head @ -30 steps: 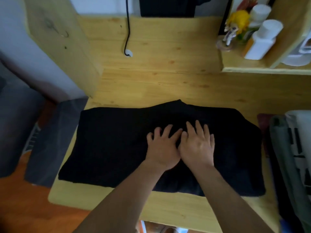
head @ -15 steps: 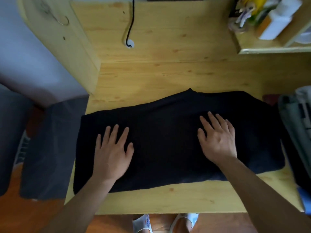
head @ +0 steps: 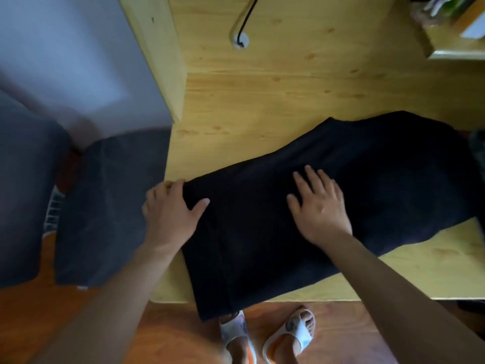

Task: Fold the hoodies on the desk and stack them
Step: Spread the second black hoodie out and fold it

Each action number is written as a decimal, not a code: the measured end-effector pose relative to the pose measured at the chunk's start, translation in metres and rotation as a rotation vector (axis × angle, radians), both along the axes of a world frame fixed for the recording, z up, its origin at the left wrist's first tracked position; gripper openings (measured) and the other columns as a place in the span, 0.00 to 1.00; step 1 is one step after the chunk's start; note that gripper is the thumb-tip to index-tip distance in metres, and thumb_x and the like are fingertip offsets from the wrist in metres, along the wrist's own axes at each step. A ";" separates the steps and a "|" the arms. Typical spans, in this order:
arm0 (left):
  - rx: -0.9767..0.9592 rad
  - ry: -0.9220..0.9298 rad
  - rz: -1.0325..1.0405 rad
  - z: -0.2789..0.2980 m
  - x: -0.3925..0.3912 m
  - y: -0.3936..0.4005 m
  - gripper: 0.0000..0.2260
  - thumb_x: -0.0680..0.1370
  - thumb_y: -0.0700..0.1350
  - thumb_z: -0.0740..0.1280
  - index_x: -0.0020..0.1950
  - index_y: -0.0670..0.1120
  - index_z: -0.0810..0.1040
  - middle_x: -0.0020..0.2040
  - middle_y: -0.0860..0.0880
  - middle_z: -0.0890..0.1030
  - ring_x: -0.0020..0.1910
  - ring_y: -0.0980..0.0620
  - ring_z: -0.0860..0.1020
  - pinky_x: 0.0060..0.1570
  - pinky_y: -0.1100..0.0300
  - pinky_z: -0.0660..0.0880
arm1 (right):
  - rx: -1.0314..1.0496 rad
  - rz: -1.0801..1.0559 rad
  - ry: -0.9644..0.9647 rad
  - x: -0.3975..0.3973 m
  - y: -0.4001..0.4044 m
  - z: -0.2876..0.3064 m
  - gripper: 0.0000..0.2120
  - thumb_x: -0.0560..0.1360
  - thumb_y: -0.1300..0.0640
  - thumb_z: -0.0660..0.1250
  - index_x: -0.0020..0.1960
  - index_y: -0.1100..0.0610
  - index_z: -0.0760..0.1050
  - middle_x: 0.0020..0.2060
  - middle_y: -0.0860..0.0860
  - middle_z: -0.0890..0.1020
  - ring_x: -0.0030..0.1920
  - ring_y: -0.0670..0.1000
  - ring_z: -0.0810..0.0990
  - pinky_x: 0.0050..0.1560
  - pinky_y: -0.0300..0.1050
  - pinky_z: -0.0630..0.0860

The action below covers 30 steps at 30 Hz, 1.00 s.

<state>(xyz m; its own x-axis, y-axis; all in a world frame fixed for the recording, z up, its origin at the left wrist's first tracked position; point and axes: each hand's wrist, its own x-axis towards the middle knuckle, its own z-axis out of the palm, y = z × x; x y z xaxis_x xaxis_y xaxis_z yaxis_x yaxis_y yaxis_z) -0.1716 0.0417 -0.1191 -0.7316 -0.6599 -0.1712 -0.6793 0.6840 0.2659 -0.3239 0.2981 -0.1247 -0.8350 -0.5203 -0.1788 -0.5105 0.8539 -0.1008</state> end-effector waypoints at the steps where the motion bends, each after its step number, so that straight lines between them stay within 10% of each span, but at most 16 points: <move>1: -0.032 0.034 -0.028 0.001 0.002 -0.002 0.26 0.77 0.60 0.70 0.68 0.47 0.75 0.68 0.43 0.73 0.70 0.39 0.67 0.67 0.41 0.67 | -0.033 -0.034 -0.001 -0.004 0.002 -0.004 0.29 0.83 0.40 0.49 0.81 0.49 0.56 0.81 0.51 0.54 0.80 0.55 0.51 0.79 0.57 0.50; 4: -0.232 0.297 -0.358 0.010 0.017 0.011 0.10 0.75 0.47 0.75 0.51 0.43 0.81 0.60 0.44 0.76 0.63 0.40 0.72 0.64 0.44 0.69 | -0.109 -0.023 0.044 -0.003 0.005 -0.006 0.27 0.83 0.43 0.54 0.79 0.52 0.61 0.80 0.53 0.59 0.79 0.56 0.56 0.79 0.57 0.54; 9: 0.118 0.333 -0.997 0.021 0.041 0.056 0.09 0.76 0.45 0.75 0.54 0.45 0.80 0.65 0.48 0.80 0.60 0.50 0.80 0.60 0.56 0.78 | -0.217 -0.052 0.014 0.002 0.007 0.000 0.33 0.80 0.48 0.61 0.81 0.54 0.53 0.79 0.56 0.58 0.77 0.59 0.61 0.77 0.58 0.59; 13: 0.564 0.526 -0.255 0.039 0.016 0.045 0.06 0.83 0.50 0.66 0.59 0.52 0.75 0.57 0.58 0.80 0.55 0.64 0.78 0.53 0.71 0.73 | -0.276 -0.075 0.011 0.003 0.004 0.002 0.41 0.78 0.49 0.64 0.82 0.54 0.44 0.79 0.57 0.57 0.76 0.60 0.61 0.76 0.58 0.61; 17: 1.166 0.617 0.614 0.026 -0.023 -0.003 0.10 0.83 0.51 0.67 0.62 0.49 0.76 0.58 0.48 0.82 0.59 0.46 0.81 0.59 0.45 0.79 | -0.221 -0.080 -0.040 -0.008 -0.006 0.016 0.45 0.76 0.49 0.68 0.81 0.48 0.41 0.80 0.56 0.50 0.73 0.64 0.62 0.69 0.61 0.68; 21: 1.317 0.570 0.572 0.008 -0.010 -0.007 0.16 0.80 0.46 0.72 0.66 0.47 0.78 0.59 0.45 0.85 0.59 0.45 0.83 0.61 0.43 0.79 | -0.092 -0.058 0.041 -0.062 -0.024 0.039 0.43 0.74 0.57 0.66 0.81 0.49 0.45 0.80 0.54 0.49 0.74 0.63 0.56 0.71 0.61 0.63; 30: 1.000 0.523 0.551 -0.001 -0.013 0.000 0.06 0.84 0.53 0.64 0.58 0.54 0.75 0.59 0.51 0.80 0.61 0.48 0.78 0.66 0.42 0.74 | 0.300 0.236 0.169 -0.135 -0.024 0.040 0.30 0.78 0.56 0.63 0.77 0.51 0.59 0.81 0.53 0.51 0.79 0.63 0.43 0.77 0.66 0.43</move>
<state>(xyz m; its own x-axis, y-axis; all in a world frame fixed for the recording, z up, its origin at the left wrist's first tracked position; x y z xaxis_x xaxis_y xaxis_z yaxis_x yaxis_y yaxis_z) -0.1849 0.0421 -0.1204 -0.5319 -0.6479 -0.5453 -0.4671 -0.3127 0.8271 -0.4590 0.2744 -0.0843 -0.7296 -0.6468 -0.2220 -0.6839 0.6902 0.2366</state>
